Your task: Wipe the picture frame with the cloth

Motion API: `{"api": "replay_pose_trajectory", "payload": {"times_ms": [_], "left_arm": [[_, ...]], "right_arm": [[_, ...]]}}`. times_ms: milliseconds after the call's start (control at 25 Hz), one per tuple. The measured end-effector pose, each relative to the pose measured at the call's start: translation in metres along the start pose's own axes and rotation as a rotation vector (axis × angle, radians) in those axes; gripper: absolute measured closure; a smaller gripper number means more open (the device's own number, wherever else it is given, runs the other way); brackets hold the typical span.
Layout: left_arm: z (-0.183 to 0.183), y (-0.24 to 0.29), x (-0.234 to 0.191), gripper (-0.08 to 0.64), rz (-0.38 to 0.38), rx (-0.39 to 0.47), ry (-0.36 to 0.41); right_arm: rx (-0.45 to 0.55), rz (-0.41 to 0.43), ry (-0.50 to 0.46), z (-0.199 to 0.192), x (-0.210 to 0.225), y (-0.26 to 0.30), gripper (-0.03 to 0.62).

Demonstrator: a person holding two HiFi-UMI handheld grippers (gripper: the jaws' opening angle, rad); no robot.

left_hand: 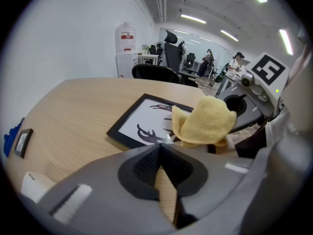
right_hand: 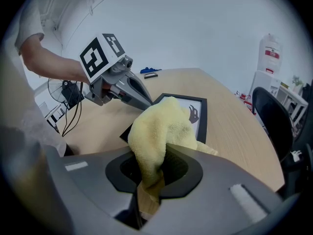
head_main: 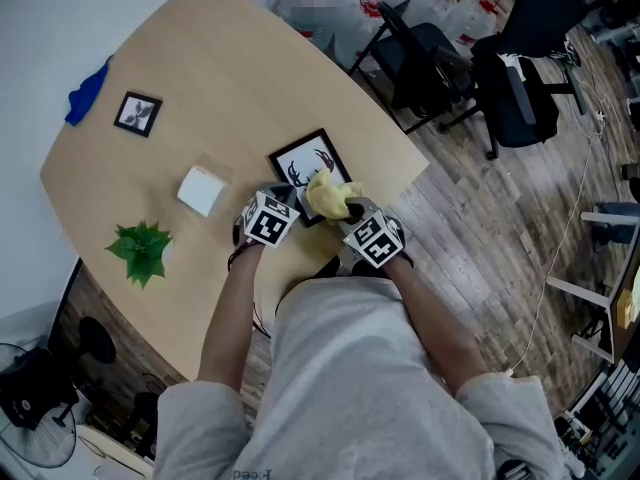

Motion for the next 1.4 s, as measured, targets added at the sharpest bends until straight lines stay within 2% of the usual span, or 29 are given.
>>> {"api": "replay_pose_trajectory", "payload": {"times_ms": [200, 680, 1400], "left_arm": [[0.001, 0.000, 0.000, 0.508, -0.004, 0.000, 0.004], [0.001, 0.000, 0.000, 0.508, -0.030, -0.002, -0.001], [0.001, 0.000, -0.001, 0.508, -0.073, 0.016, -0.028]], "right_arm": [[-0.013, 0.018, 0.010, -0.005, -0.003, 0.008, 0.545], [-0.061, 0.036, -0.027, 0.013, 0.010, 0.028, 0.543], [-0.063, 0.020, -0.044, 0.044, 0.044, 0.054, 0.541]]}}
Point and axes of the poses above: the fingertips, and each gripper's own axes: y forward along the fingers, x to its right, z out of its top, the point moved 4 cm from there along -y, backward along the fingers, and after that the axes turned 13 degrees about -y, right-handed, at the moved point
